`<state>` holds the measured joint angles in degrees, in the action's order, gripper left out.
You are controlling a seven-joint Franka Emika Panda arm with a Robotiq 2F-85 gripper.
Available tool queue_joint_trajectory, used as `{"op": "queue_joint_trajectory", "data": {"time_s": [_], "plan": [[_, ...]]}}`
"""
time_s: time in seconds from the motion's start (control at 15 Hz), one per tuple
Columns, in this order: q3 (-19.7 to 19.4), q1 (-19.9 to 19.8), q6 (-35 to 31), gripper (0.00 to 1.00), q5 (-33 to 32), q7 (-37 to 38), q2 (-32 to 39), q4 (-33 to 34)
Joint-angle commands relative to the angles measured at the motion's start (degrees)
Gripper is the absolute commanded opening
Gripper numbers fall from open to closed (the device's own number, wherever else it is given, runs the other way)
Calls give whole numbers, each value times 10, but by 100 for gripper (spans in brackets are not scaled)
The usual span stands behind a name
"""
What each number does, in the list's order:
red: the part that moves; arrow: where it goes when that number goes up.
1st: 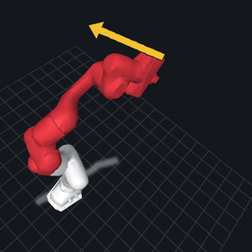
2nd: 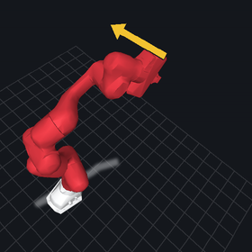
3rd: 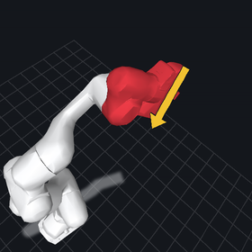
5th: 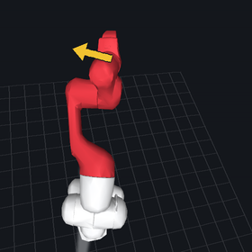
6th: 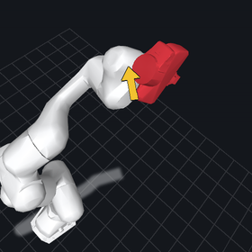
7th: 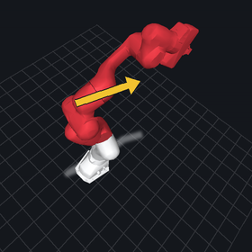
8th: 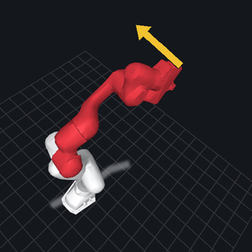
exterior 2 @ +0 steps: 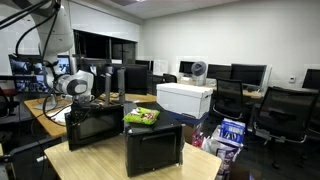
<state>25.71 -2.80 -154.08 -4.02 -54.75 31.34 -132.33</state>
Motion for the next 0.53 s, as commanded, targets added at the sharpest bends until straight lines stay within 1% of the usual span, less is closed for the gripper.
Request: {"op": "queue_joint_trajectory", "data": {"time_s": [0.0, 0.07, 0.13, 0.27, 0.33, 0.47], "plan": [[-24, 27, -15, 27, -13, 9, -39, -25], [-64, 58, -4, 28, -38, 47, -48, -18], [-94, 78, 0, 34, -56, 78, -51, -11], [-154, 96, 19, 52, -84, 145, -48, 20], [-158, 87, 32, 58, -75, 158, -45, 37], [-176, 80, 59, 72, -67, 196, -43, 64]]}}
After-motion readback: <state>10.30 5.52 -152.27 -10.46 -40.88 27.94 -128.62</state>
